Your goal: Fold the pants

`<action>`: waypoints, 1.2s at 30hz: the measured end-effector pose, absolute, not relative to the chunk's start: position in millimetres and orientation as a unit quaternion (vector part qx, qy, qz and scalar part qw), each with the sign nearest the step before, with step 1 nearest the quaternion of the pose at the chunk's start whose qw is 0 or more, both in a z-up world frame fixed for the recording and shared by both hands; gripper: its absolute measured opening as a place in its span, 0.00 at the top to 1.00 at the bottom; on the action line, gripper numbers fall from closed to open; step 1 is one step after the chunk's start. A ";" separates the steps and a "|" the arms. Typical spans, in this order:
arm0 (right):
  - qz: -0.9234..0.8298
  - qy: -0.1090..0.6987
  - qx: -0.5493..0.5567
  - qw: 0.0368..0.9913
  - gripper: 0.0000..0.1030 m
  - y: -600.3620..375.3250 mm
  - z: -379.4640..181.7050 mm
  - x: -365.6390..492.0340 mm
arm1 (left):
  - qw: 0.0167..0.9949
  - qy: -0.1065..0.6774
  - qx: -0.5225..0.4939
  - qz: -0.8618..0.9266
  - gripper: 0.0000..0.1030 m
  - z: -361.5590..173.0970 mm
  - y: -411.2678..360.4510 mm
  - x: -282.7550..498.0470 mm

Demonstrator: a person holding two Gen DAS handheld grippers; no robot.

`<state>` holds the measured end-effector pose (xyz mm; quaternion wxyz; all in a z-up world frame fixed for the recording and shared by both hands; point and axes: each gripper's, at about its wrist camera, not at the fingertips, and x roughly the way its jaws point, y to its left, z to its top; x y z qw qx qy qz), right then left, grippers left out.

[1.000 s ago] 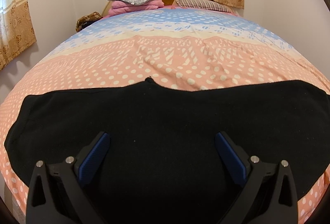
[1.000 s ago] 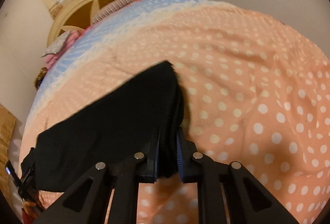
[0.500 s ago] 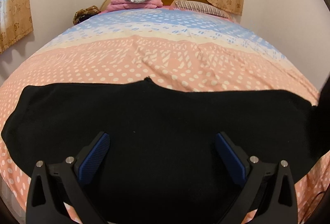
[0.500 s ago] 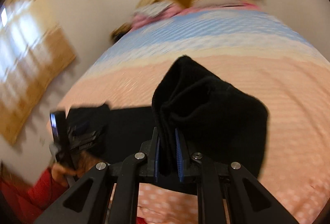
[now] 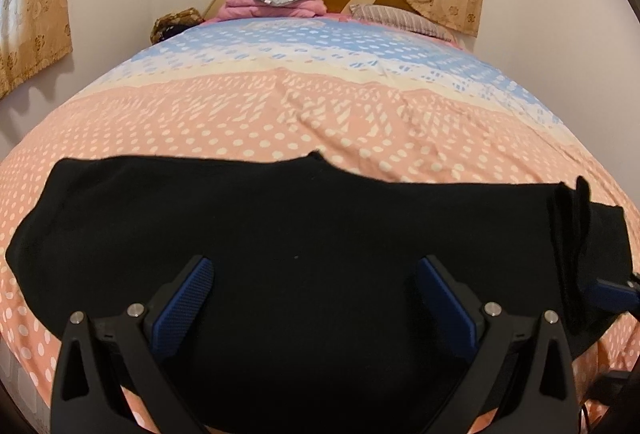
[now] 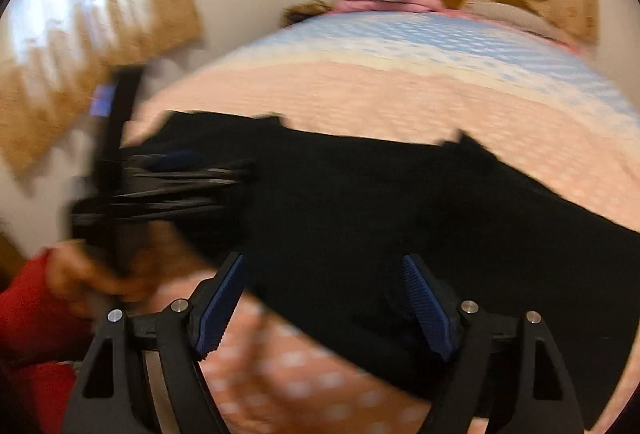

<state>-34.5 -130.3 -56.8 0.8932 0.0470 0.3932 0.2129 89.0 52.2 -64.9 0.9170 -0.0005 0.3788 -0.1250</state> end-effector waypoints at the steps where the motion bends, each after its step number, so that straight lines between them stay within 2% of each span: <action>1: 0.240 0.378 0.078 0.891 0.24 -136.6 -48.7 -39.6 | 0.918 0.375 0.001 -0.131 0.00 -63.0 51.6 88.3; 3: 0.247 0.352 0.116 0.895 0.47 -151.7 -34.5 -47.6 | 0.920 0.363 0.004 -0.147 0.00 -56.6 46.8 84.6; 5: 0.202 0.324 0.147 0.912 0.49 -187.9 -18.3 -52.3 | 0.922 0.350 0.006 -0.168 0.00 -47.7 38.3 81.3; 7: 0.119 0.314 0.156 0.929 0.58 -226.6 -13.6 -52.7 | 0.921 0.337 0.010 -0.197 0.00 -38.1 26.6 76.2; 8: 0.092 0.321 0.162 0.929 0.68 -241.6 -16.6 -49.9 | 0.921 0.326 0.016 -0.214 0.00 -31.6 16.7 72.9; 9: 0.079 0.327 0.175 0.925 0.69 -253.7 -20.7 -46.3 | 0.920 0.315 0.023 -0.231 0.00 -25.7 5.8 69.2; 15: 0.068 0.389 0.231 0.889 0.69 -282.0 -76.9 -6.9 | 0.899 0.294 0.038 -0.324 0.00 -1.3 -63.1 58.1; 20: 0.083 0.342 0.290 0.890 0.69 -297.8 -68.9 -12.7 | 0.891 0.308 0.057 -0.327 0.00 -3.9 -106.6 63.2; 23: 0.048 0.299 0.288 0.909 0.69 -322.1 -46.6 -41.6 | 0.898 0.317 0.069 -0.298 0.00 -17.5 -112.2 66.5; 27: -0.037 0.300 0.249 0.920 0.69 -348.9 -34.8 -75.7 | 0.893 0.372 0.065 -0.246 0.00 -49.4 -108.9 79.7; 30: -0.026 0.317 0.249 0.915 0.69 -346.3 -43.5 -73.7 | 0.884 0.399 0.016 -0.242 0.00 -60.1 -97.5 84.2; 34: -0.001 0.334 0.245 0.910 0.69 -339.6 -58.6 -47.3 | 0.888 0.395 0.036 -0.232 0.00 -59.7 -98.0 77.8; 36: -0.018 0.374 0.229 0.898 0.69 -338.6 -76.1 -26.0 | 0.887 0.401 0.042 -0.225 0.00 -65.1 -97.2 75.1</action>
